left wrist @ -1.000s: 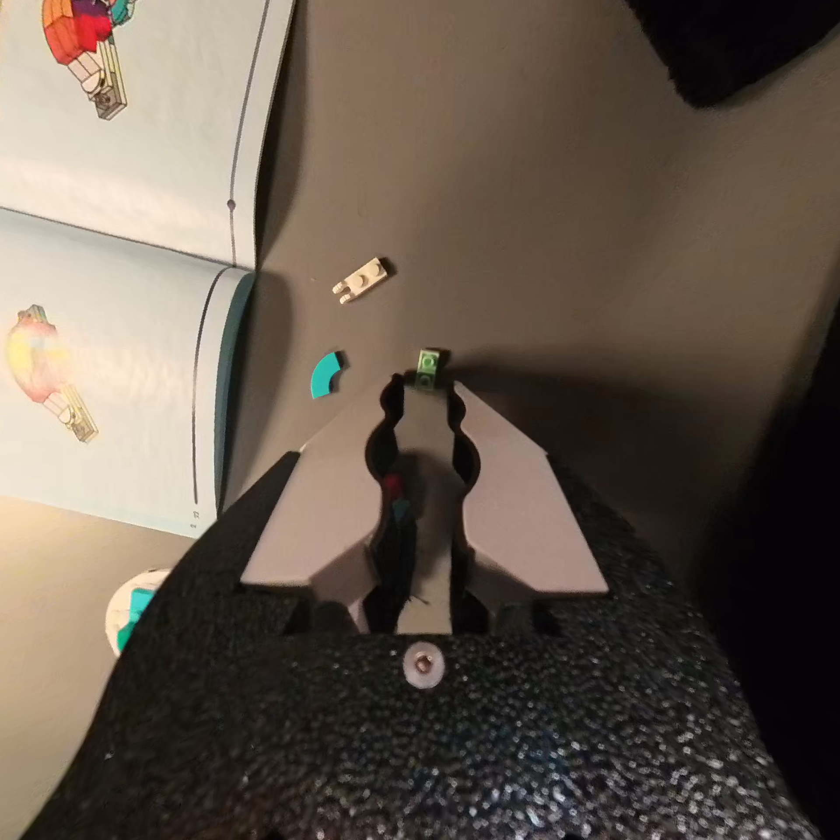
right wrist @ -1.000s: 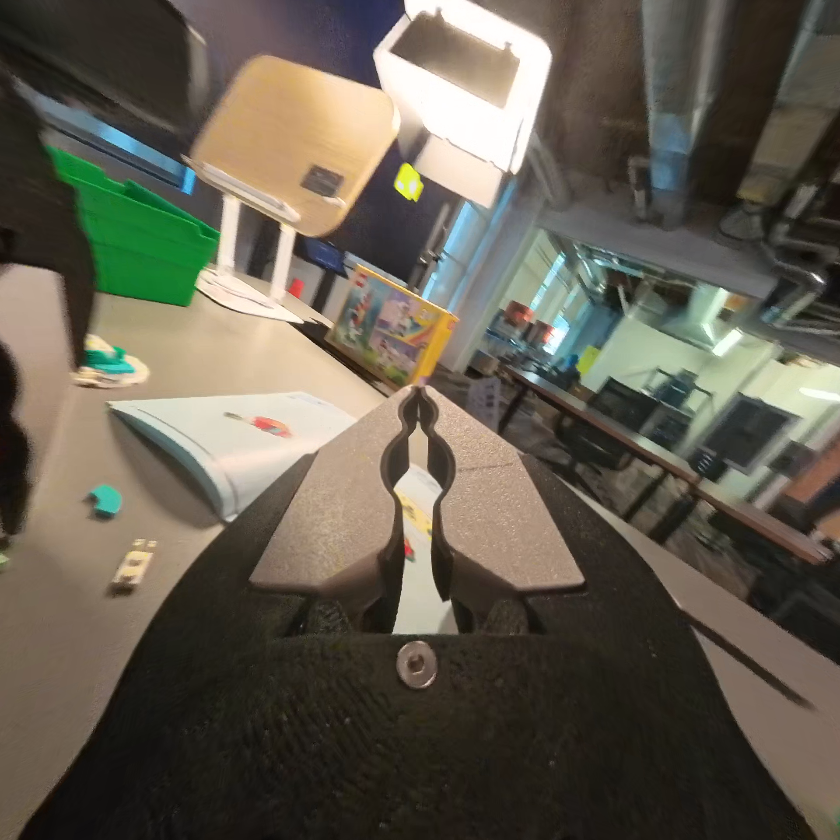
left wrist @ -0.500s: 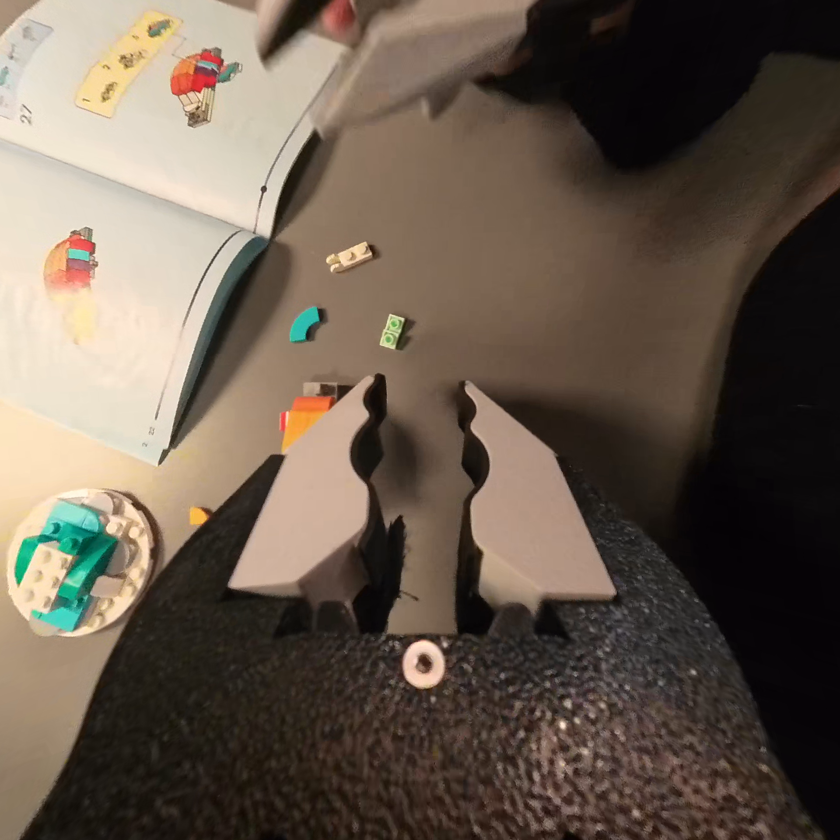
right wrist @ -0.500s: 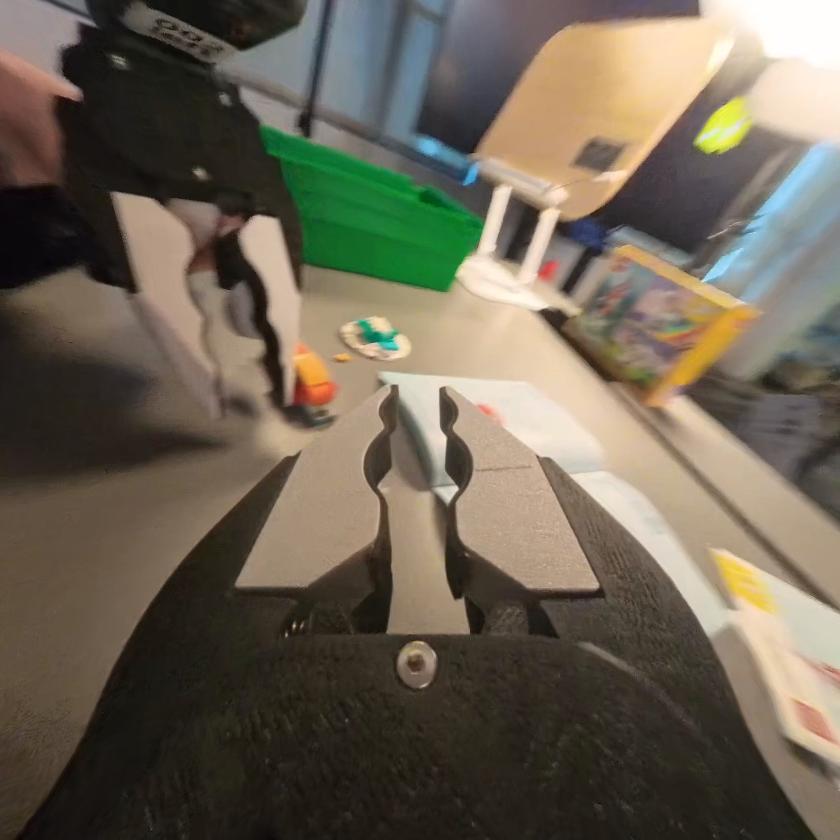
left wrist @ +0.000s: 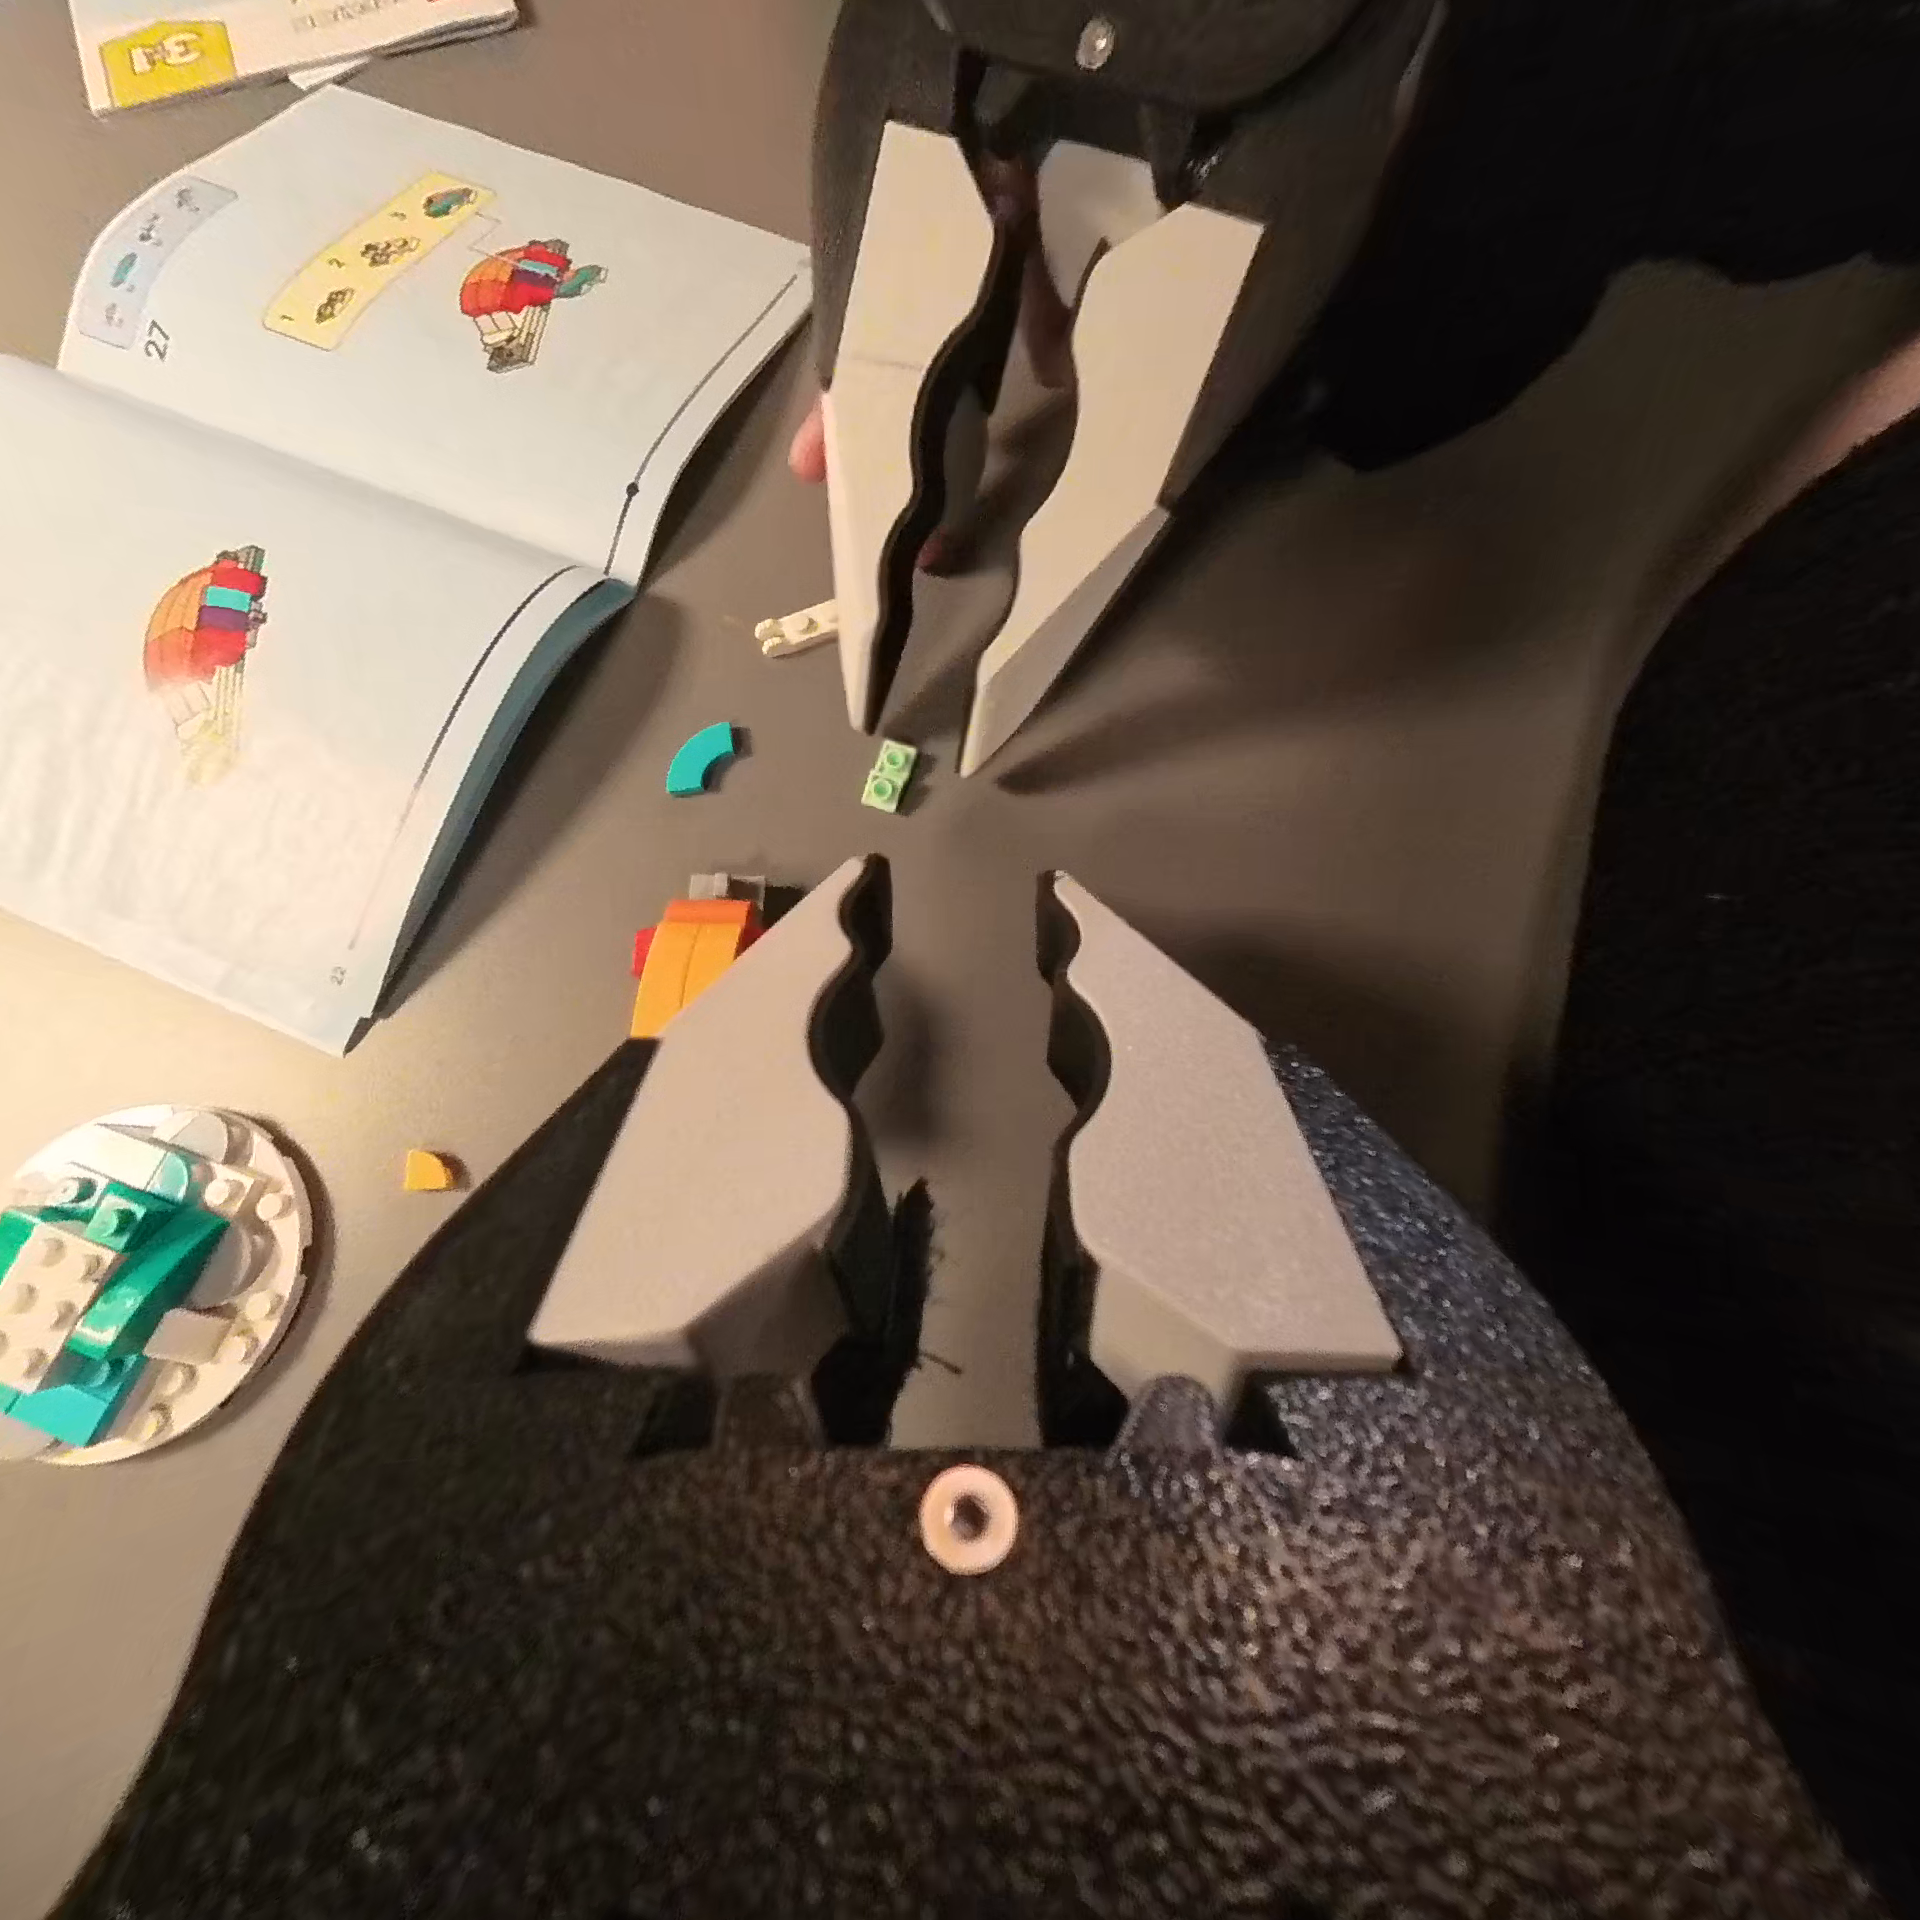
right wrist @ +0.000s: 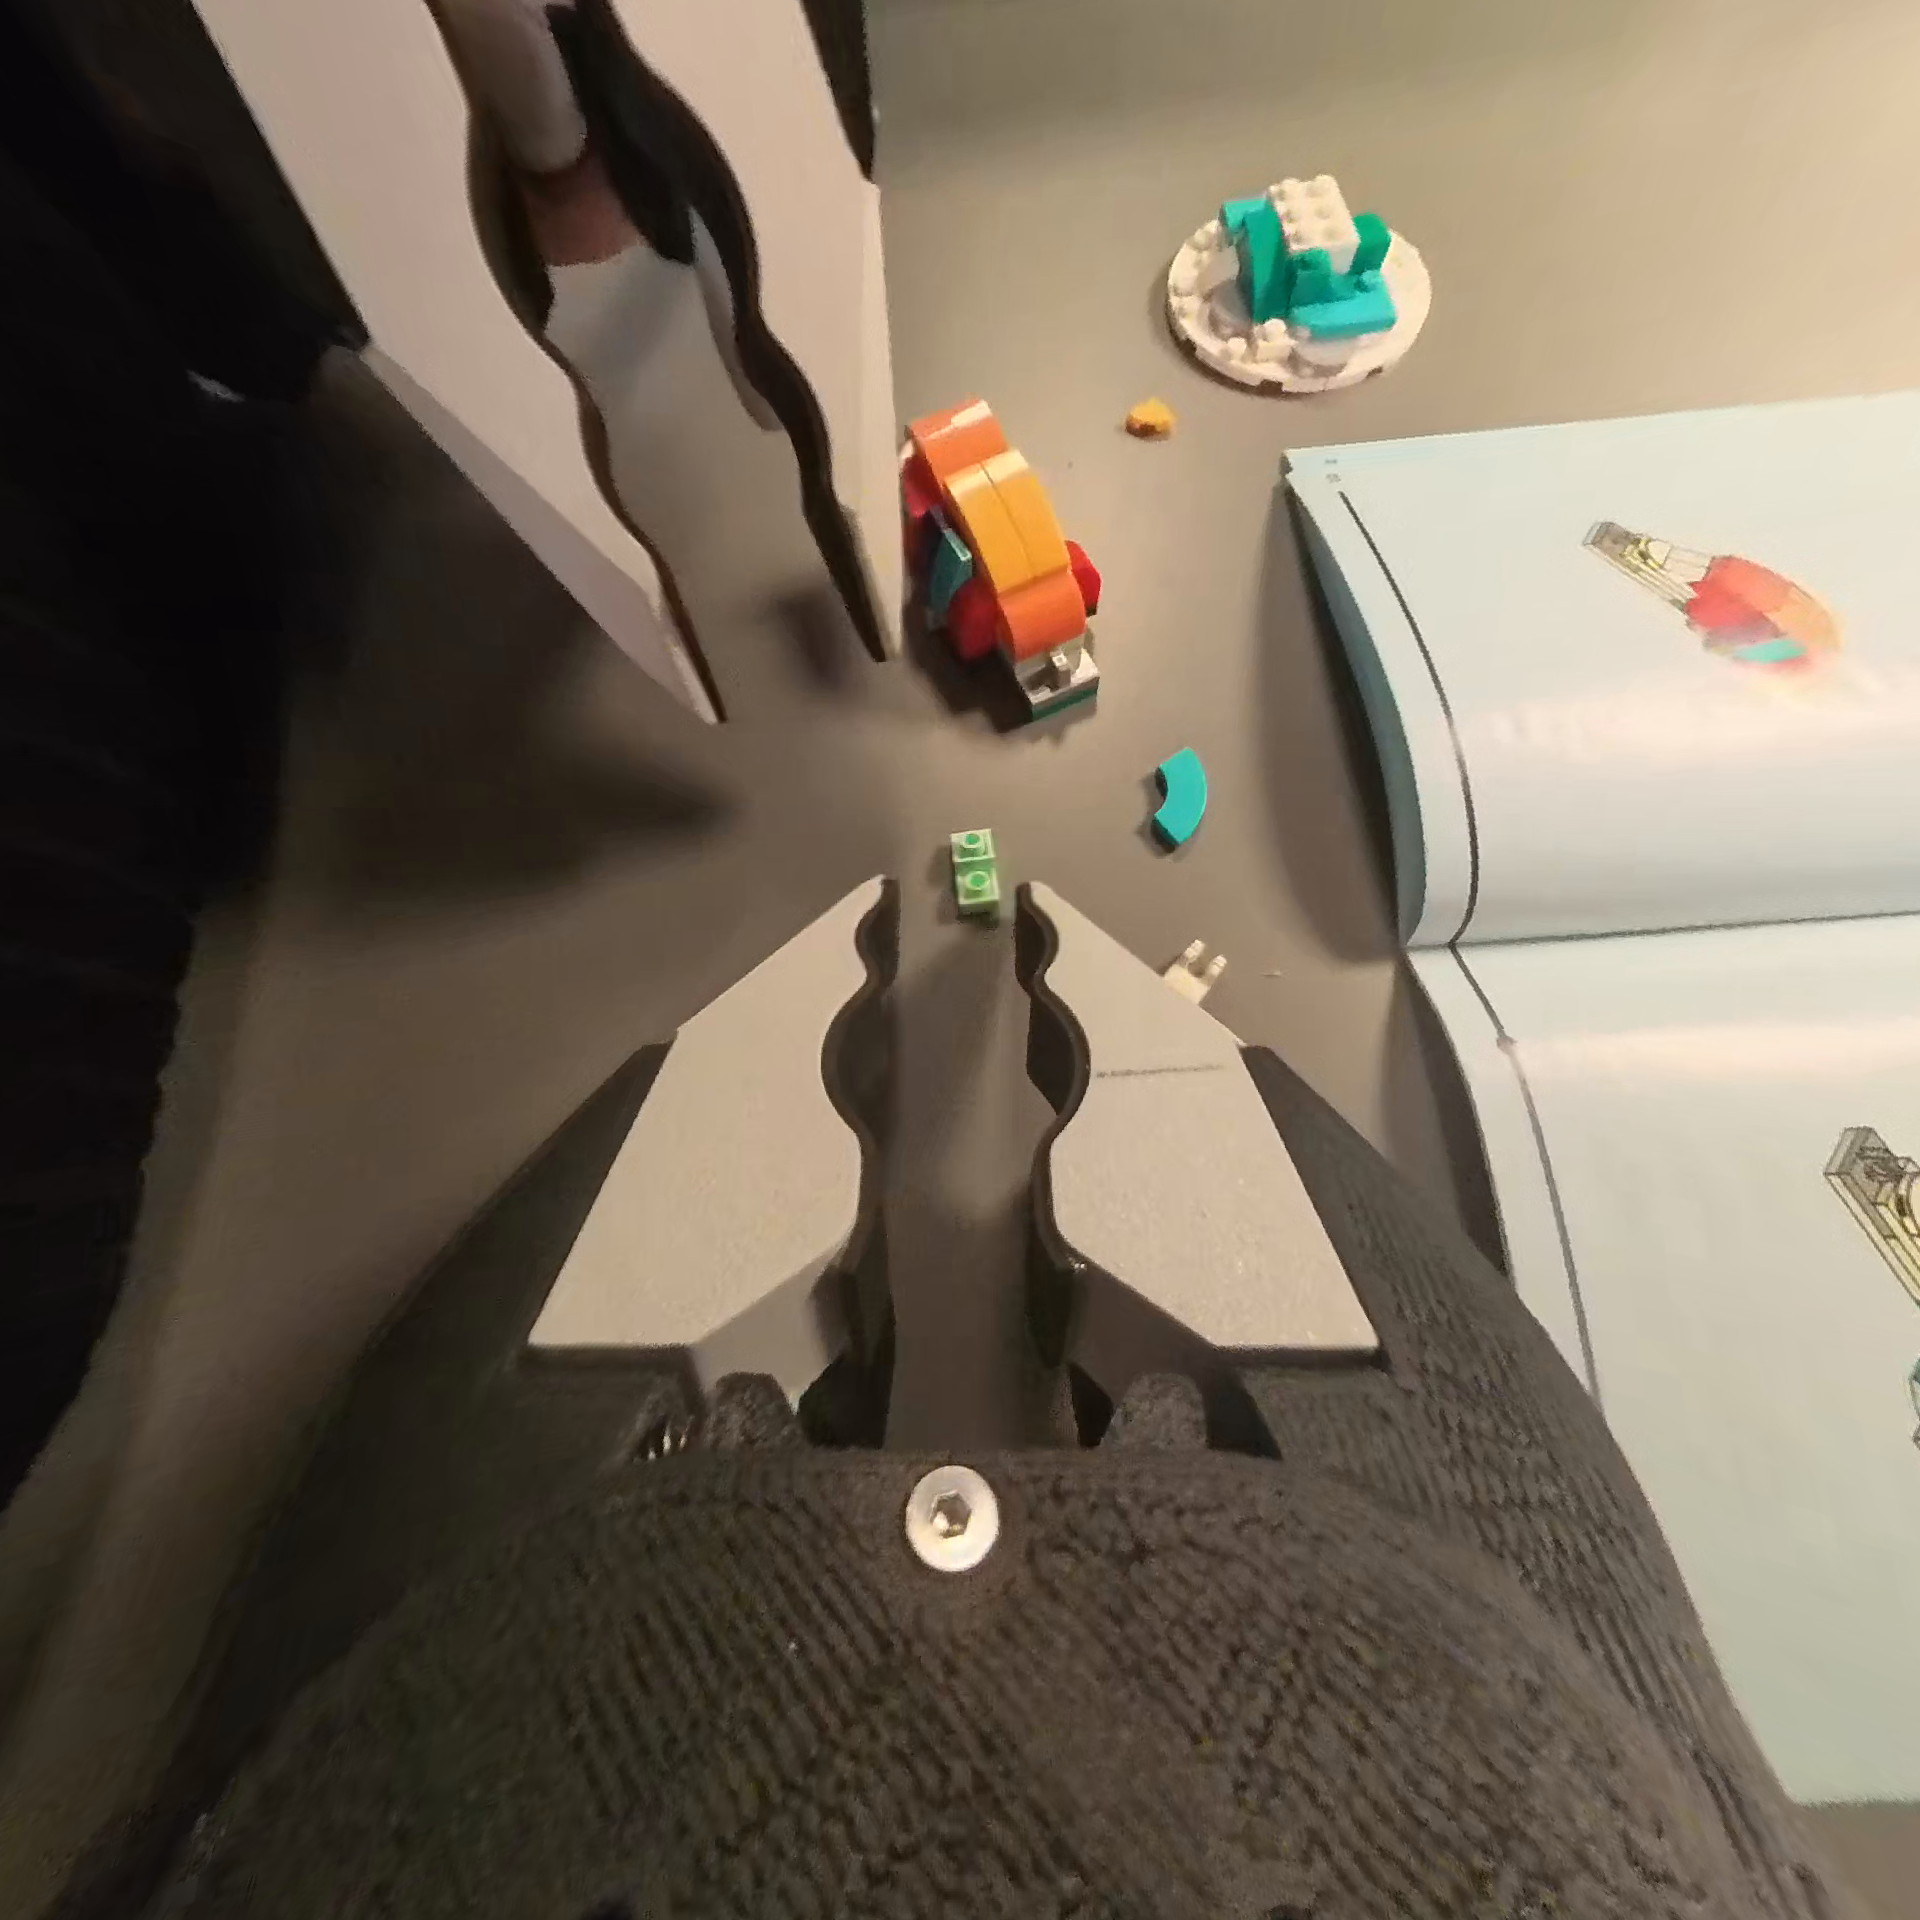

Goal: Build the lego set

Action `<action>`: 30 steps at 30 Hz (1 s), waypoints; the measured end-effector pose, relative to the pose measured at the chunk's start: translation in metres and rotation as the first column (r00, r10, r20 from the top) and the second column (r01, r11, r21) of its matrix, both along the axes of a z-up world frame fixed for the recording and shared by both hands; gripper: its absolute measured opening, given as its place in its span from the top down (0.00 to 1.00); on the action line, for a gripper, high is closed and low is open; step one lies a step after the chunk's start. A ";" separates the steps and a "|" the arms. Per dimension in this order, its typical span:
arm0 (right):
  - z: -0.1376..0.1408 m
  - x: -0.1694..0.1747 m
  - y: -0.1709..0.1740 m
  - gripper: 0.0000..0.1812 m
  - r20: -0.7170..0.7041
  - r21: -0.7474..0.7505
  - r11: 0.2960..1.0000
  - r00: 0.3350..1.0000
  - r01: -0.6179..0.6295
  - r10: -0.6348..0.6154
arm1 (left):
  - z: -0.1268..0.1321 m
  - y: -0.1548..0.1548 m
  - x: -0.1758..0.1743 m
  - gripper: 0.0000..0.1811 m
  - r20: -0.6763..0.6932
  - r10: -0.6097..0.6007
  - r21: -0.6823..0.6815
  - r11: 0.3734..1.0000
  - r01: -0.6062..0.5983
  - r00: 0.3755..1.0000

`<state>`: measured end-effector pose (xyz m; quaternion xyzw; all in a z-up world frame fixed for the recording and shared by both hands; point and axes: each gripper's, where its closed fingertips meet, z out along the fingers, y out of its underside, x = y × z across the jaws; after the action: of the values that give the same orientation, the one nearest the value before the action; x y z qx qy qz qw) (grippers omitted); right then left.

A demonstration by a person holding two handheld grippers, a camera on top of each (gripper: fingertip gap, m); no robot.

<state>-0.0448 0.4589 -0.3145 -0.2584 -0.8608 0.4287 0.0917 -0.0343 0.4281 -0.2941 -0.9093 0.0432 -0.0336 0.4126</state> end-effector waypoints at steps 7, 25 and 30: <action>-0.004 -0.002 -0.001 0.93 -0.009 0.033 0.999 1.000 -0.004 0.004 | 0.004 0.003 0.005 0.87 -0.011 -0.027 0.045 0.999 0.027 1.000; 0.038 0.034 0.003 0.97 0.241 -0.443 0.884 0.930 -0.150 0.278 | 0.025 0.027 0.015 0.92 -0.670 -0.104 0.282 0.880 0.382 0.735; 0.038 0.046 0.003 0.97 0.265 -0.454 0.867 0.898 -0.206 0.352 | 0.026 0.031 0.036 0.94 -0.735 -0.130 0.309 0.809 0.500 0.665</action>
<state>0.0015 0.4615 -0.2769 -0.2126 -0.7811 0.5593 -0.1787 0.0021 0.4595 -0.2676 -0.6985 0.3612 0.2417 0.5686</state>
